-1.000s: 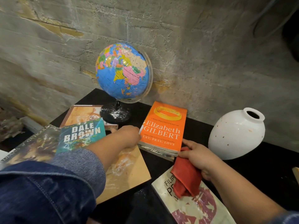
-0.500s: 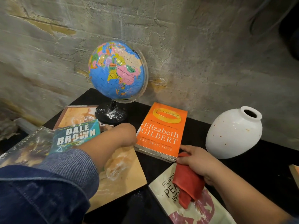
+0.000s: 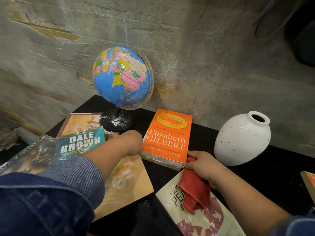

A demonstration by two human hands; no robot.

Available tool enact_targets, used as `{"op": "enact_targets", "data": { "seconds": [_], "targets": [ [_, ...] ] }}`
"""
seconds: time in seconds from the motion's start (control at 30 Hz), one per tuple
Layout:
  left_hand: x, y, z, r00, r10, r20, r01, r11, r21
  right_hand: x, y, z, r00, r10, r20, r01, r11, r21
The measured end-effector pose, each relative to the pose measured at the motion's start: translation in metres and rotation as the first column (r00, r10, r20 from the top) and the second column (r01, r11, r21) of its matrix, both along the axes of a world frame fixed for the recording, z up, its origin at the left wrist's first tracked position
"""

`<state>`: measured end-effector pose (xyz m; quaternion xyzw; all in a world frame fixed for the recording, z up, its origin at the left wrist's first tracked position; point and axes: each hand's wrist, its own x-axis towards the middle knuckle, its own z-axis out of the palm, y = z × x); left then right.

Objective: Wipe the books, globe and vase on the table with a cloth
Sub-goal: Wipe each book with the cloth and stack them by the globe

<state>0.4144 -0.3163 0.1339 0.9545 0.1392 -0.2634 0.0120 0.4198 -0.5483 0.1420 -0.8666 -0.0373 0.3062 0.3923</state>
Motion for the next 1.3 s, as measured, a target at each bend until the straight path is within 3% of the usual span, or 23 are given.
{"op": "enact_targets", "data": {
  "seconds": [0.13, 0.2, 0.27, 0.33, 0.4, 0.47, 0.57, 0.73, 0.9, 1.07, 1.17, 1.3],
  "targets": [
    [-0.009, -0.005, 0.007, 0.997, 0.079, 0.005, -0.079, 0.997, 0.018, -0.004, -0.003, 0.009, 0.998, 0.039, -0.054, -0.039, 0.999, -0.010],
    [-0.019, -0.005, 0.010, 0.996, 0.041, 0.080, -0.037, 0.998, -0.053, -0.004, -0.007, 0.015, 0.997, 0.053, -0.047, -0.054, 0.998, -0.037],
    [-0.037, -0.001, 0.017, 0.972, 0.066, 0.226, -0.025, 0.984, -0.179, -0.003, -0.011, 0.022, 0.996, 0.061, 0.067, -0.051, 0.990, -0.131],
    [-0.060, 0.009, 0.030, 0.901, 0.164, 0.401, -0.032, 0.948, -0.316, -0.003, -0.014, 0.028, 0.982, 0.039, 0.184, -0.007, 0.986, -0.168],
    [-0.091, 0.027, 0.048, 0.797, 0.292, 0.529, -0.064, 0.911, -0.406, -0.008, -0.013, 0.034, 0.971, 0.006, 0.239, 0.016, 0.996, -0.091],
    [-0.128, 0.050, 0.061, 0.698, 0.425, 0.576, -0.195, 0.887, -0.418, -0.016, -0.009, 0.037, 0.965, -0.017, 0.261, 0.015, 1.000, 0.007],
    [-0.173, 0.079, 0.062, 0.637, 0.573, 0.516, -0.422, 0.819, -0.389, -0.028, 0.001, 0.038, 0.979, -0.015, 0.205, -0.010, 0.993, 0.120],
    [-0.217, 0.099, 0.034, 0.721, 0.630, 0.288, -0.596, 0.776, -0.205, -0.044, 0.033, 0.040, 0.998, 0.048, 0.028, -0.054, 0.955, 0.291],
    [-0.230, 0.102, 0.009, 0.595, 0.779, 0.198, -0.656, 0.613, -0.440, -0.063, 0.067, 0.032, 0.989, 0.141, -0.048, -0.115, 0.930, 0.348],
    [-0.231, 0.094, 0.007, 0.492, 0.794, 0.357, -0.620, 0.607, -0.497, -0.074, 0.080, 0.024, 0.980, 0.181, -0.084, -0.144, 0.935, 0.325],
    [-0.230, 0.090, 0.009, 0.499, 0.810, 0.307, -0.578, 0.575, -0.579, -0.077, 0.091, 0.024, 0.962, 0.197, -0.190, -0.130, 0.940, 0.316],
    [-0.226, 0.085, 0.013, 0.431, 0.868, 0.246, -0.560, 0.471, -0.681, -0.083, 0.107, 0.025, 0.930, 0.288, -0.229, -0.215, 0.930, 0.299]
  ]
}}
